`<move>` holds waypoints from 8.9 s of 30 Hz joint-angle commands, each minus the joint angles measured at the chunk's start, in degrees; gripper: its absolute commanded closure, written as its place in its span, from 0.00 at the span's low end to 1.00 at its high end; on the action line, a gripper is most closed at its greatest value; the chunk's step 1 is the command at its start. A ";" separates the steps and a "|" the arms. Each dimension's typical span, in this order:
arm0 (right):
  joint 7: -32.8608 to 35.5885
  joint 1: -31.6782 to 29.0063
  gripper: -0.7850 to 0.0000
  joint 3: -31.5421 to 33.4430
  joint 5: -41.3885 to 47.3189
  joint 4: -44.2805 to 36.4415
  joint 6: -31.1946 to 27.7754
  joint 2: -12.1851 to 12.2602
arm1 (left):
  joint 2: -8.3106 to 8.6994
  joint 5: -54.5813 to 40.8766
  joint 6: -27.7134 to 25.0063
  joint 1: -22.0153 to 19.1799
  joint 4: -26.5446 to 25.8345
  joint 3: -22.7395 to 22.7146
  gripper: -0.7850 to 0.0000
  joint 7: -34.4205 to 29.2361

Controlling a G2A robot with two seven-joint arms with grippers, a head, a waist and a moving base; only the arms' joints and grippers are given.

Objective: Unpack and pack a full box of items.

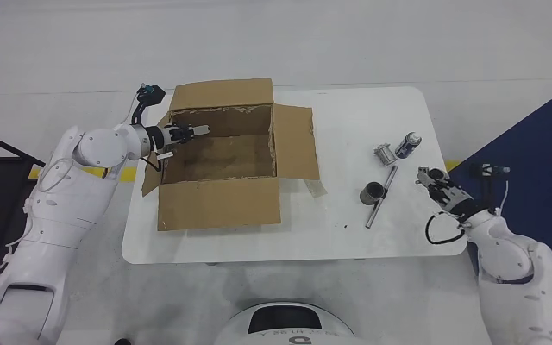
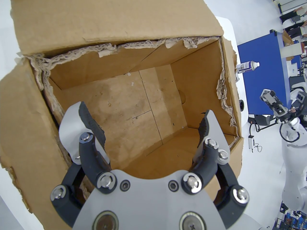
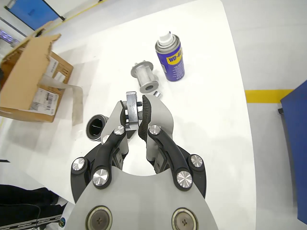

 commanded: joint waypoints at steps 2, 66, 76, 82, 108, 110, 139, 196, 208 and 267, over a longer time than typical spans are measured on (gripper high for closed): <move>0.17 0.08 1.00 0.04 0.13 0.12 -0.07 0.02 | 0.00 0.00 0.00 0.00 0.00 0.00 0.00 0.00; 12.10 27.90 1.00 -41.20 -11.02 -10.45 10.33 -1.22 | -7.67 -8.86 -4.40 -13.14 19.87 9.14 0.00 3.12; 18.43 48.23 1.00 -62.09 -14.72 5.41 18.44 -6.06 | -6.01 -14.41 -9.38 -9.24 23.74 2.76 0.00 2.80; 17.77 58.49 1.00 -74.37 -13.72 20.34 22.12 -11.44 | -4.69 -15.27 -9.84 -6.36 23.11 -0.86 0.00 2.69; 11.28 70.83 0.45 -83.12 -8.67 46.21 22.21 -24.37 | -4.69 -15.27 -9.84 -6.36 23.11 -0.86 0.00 2.69; 10.10 68.52 0.46 -79.66 -10.78 40.20 22.96 -22.12 | -4.69 -15.27 -9.84 -6.36 23.11 -0.86 0.00 2.69; 7.02 15.80 0.00 -15.52 -21.09 -7.39 39.49 -6.06 | -4.69 -15.27 -9.84 -6.36 23.11 -0.86 0.00 2.69; 4.99 44.21 1.00 -25.20 -28.52 36.79 43.87 -6.93 | -4.69 -15.27 -9.84 -6.36 23.11 -0.86 0.00 2.69; 0.21 37.08 1.00 -27.97 -28.55 27.22 44.85 -7.62 | -4.69 -15.27 -9.84 -6.36 23.11 -0.86 0.00 2.69; 35.23 59.33 0.66 -71.20 -24.09 19.90 28.87 -17.19 | -4.69 -15.27 -9.84 -6.36 23.11 -0.86 0.00 2.69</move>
